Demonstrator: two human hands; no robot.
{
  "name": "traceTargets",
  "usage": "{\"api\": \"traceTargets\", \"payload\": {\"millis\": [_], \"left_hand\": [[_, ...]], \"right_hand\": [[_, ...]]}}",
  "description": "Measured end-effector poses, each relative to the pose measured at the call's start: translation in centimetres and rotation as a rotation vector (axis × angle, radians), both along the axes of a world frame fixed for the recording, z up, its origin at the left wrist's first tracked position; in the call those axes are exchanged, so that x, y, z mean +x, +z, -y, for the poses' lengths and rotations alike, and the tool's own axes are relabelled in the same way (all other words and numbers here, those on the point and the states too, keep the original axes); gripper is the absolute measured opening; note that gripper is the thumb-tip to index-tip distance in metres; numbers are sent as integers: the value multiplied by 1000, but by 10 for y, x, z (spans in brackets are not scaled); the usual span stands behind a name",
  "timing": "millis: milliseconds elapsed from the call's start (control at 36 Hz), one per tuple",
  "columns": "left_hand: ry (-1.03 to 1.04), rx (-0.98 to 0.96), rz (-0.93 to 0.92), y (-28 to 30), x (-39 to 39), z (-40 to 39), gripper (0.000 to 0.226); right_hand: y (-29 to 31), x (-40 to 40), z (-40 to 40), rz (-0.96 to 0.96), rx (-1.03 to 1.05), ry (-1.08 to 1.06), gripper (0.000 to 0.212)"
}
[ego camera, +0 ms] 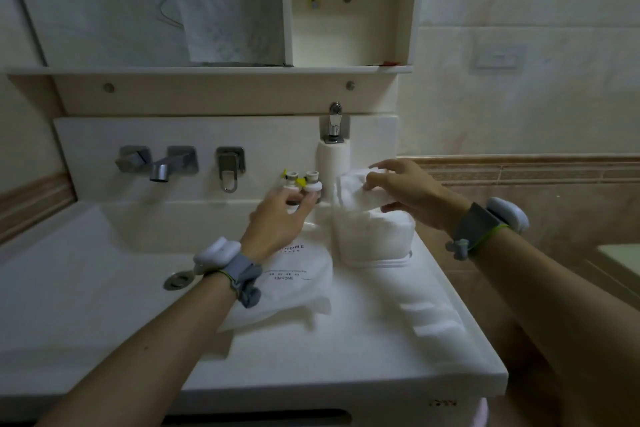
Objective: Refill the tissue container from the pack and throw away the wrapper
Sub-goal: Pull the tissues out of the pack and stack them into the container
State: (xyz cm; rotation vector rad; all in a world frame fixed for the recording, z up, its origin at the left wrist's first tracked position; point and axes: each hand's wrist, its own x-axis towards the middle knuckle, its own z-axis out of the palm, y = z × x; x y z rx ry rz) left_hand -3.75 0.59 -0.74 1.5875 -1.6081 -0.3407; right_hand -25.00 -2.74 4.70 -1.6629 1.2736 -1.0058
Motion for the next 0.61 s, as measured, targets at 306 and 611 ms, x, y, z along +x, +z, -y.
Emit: {"api": "traceTargets", "payload": {"millis": [306, 611], "left_hand": [[-457, 124, -714, 22, -33, -12, 33], [-441, 282, -1053, 30, -31, -15, 24]], "right_hand": [[4, 7, -13, 64, 29, 232, 37], [-4, 11, -7, -169, -354, 33, 36]]}}
